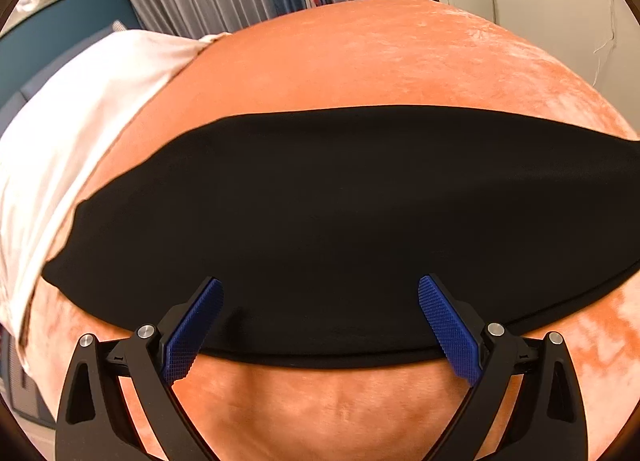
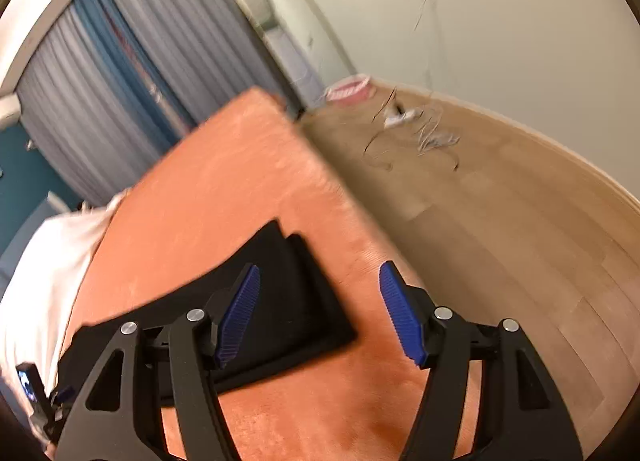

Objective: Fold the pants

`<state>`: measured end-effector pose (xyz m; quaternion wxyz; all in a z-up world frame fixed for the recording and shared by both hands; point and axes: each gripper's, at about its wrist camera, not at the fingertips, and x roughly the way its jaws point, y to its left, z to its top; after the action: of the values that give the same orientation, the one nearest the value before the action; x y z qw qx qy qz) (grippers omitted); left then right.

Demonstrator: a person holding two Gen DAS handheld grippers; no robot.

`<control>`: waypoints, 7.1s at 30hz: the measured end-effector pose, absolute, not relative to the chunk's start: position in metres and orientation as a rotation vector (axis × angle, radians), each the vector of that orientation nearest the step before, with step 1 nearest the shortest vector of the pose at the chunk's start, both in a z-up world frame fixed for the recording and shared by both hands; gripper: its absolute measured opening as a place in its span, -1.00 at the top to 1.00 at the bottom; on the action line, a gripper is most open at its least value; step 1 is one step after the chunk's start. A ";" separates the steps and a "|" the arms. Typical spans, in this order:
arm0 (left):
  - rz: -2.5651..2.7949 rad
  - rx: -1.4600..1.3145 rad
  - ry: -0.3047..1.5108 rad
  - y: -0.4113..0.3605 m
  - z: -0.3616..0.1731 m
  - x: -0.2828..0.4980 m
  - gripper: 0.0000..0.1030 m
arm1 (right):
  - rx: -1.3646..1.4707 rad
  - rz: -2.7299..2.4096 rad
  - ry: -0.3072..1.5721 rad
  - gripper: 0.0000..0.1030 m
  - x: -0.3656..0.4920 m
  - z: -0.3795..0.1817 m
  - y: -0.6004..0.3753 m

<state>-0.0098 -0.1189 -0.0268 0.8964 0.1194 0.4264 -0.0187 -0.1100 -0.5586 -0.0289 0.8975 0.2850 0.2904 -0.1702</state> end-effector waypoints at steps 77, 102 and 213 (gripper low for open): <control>-0.013 -0.081 0.877 0.135 -0.016 0.060 -0.89 | 0.410 0.344 0.804 0.27 0.074 -0.034 -0.096; -0.065 0.005 0.929 0.102 -0.042 0.067 -0.89 | 0.615 -0.025 0.774 1.00 0.026 -0.066 -0.248; -0.363 0.030 0.485 -0.014 0.091 -0.002 0.70 | 0.476 0.014 0.820 0.89 0.042 -0.042 -0.206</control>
<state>-0.0024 -0.0135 0.0906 0.9544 0.0148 0.2386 -0.1788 0.0423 -0.2057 -0.0417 0.8897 0.2294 0.3947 0.0069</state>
